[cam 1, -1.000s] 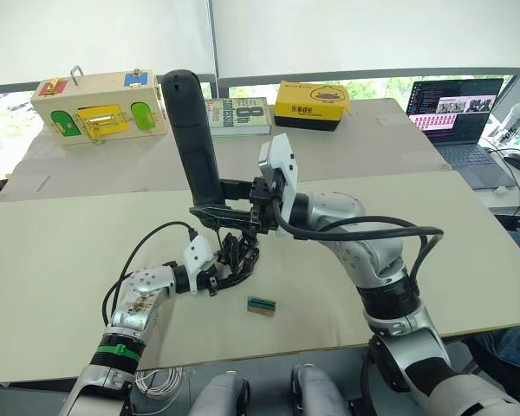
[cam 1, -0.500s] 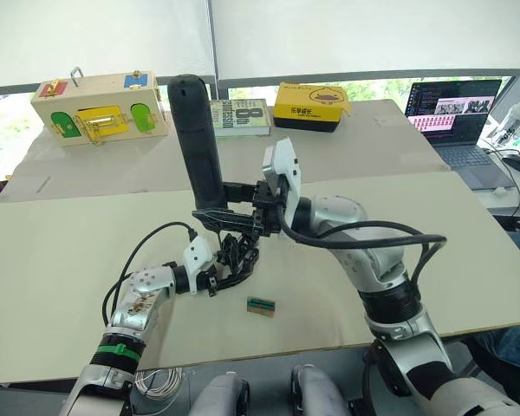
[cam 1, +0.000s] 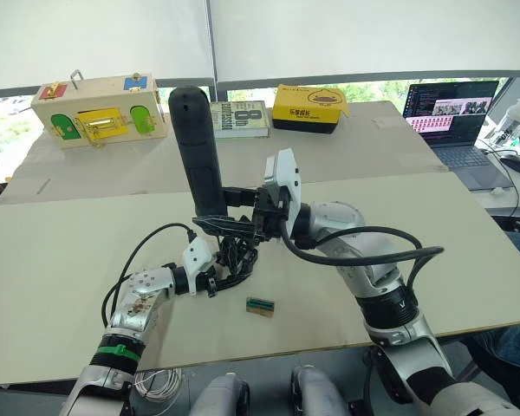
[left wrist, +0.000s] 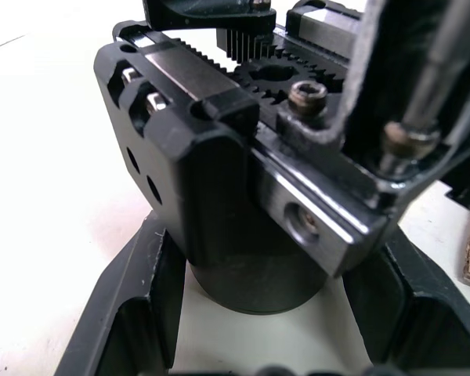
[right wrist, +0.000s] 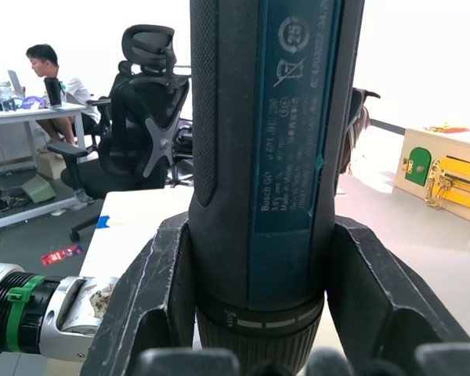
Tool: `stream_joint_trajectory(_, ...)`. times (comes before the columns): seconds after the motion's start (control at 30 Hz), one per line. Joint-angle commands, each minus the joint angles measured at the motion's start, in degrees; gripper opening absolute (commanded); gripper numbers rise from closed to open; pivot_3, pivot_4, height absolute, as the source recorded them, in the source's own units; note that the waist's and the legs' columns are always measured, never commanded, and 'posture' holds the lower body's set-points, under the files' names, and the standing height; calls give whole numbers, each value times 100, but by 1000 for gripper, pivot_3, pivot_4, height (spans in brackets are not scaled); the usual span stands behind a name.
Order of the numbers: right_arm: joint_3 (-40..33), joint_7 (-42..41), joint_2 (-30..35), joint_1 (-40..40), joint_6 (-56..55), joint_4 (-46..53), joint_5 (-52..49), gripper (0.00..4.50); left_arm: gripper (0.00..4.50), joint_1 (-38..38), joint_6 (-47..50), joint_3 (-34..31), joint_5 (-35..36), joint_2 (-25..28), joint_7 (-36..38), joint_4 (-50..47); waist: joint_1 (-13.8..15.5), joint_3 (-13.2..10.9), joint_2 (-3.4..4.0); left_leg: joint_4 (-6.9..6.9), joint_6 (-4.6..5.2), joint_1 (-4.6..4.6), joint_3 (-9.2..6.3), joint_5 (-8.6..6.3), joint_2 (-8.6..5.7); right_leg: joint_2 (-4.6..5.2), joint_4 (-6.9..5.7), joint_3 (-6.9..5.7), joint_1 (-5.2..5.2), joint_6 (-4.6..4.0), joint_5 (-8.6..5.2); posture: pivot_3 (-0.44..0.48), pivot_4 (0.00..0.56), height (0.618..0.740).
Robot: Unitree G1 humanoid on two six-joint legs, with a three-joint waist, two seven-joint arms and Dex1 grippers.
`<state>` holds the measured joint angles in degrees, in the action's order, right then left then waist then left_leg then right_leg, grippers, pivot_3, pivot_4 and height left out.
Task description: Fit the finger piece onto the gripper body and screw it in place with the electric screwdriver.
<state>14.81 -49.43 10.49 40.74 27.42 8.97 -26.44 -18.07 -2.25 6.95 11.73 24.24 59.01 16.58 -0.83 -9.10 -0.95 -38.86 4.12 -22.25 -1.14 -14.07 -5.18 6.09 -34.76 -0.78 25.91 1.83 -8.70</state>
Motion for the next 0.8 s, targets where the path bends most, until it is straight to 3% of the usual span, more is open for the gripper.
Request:
stream_joint_trajectory(0.03, 207, 24, 61, -140, 195, -194, 165, 1924, 2282, 177, 193, 148, -97, 53, 53, 48, 0, 4, 1, 0, 0, 0, 0, 0, 0, 0, 0, 0, 0, 0, 0, 0, 150, 740)
stream_joint_trajectory(0.8, 41, -50, 94, 33, 140, -78, 68, 1924, 2282, 204, 405, 169, -73, 16, -44, -200, 2, 12, 4, 10, 0, 7, 0, -3, 1, 0, 16, -2, -11, 2, -5, 0, 150, 740)
